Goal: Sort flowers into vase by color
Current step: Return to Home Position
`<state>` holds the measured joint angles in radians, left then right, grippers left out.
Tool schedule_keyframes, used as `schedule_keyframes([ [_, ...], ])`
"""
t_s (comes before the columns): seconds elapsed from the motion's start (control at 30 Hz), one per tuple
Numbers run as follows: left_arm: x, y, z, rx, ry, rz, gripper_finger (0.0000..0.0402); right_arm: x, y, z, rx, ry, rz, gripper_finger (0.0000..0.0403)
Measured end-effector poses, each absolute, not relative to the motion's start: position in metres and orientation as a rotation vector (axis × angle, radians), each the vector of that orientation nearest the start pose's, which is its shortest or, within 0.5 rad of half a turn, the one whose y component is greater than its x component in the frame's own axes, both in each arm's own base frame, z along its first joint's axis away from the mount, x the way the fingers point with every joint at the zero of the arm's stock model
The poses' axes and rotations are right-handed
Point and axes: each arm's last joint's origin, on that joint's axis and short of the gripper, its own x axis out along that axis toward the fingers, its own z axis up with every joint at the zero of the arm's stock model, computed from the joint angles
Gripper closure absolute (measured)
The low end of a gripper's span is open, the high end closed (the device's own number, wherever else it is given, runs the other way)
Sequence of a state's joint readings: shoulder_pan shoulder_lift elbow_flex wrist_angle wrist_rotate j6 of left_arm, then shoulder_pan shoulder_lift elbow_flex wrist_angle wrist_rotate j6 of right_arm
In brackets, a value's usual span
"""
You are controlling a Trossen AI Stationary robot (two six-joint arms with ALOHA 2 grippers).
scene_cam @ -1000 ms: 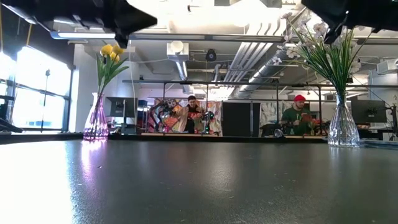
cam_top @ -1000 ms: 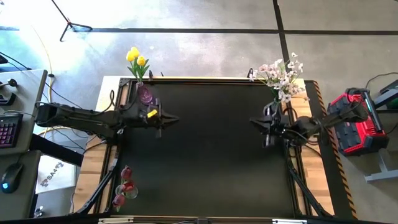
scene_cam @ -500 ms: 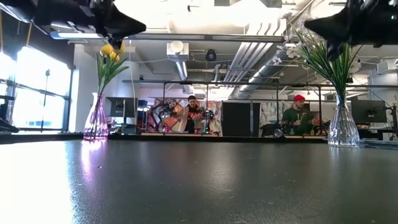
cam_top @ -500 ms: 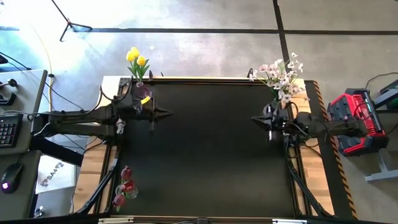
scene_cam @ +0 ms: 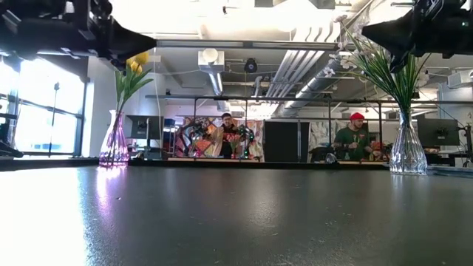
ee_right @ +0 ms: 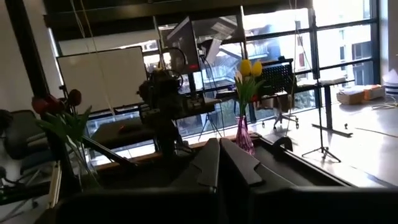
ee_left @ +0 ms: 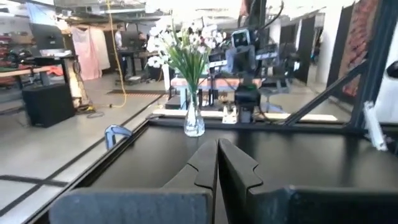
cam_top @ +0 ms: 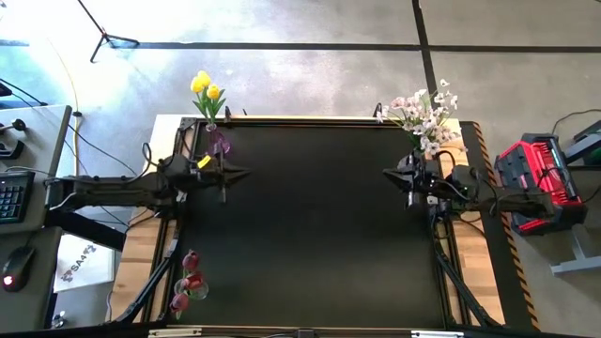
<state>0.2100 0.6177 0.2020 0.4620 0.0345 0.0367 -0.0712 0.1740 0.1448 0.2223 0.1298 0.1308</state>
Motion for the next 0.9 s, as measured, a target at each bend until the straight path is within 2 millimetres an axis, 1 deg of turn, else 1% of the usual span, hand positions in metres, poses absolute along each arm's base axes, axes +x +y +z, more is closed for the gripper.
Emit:
schedule_keyframes([
  [0.1, 0.139, 0.028, 0.213, 0.017, -0.073, 0.169, 0.0401, 0.101, -0.010, 0.218, 0.134, -0.212, -0.154, 0.0403],
  [0.23, 0.131, 0.027, 0.207, 0.005, -0.095, 0.168, 0.0401, 0.104, -0.009, 0.202, 0.188, -0.217, -0.109, 0.0403],
  [0.37, 0.124, 0.025, 0.204, 0.015, -0.115, 0.169, 0.0401, 0.106, -0.009, 0.192, 0.256, -0.200, -0.108, 0.0403],
  [0.9, 0.095, 0.019, 0.192, 0.005, -0.014, 0.166, 0.0401, 0.104, -0.012, 0.192, 0.178, -0.203, -0.137, 0.0403],
])
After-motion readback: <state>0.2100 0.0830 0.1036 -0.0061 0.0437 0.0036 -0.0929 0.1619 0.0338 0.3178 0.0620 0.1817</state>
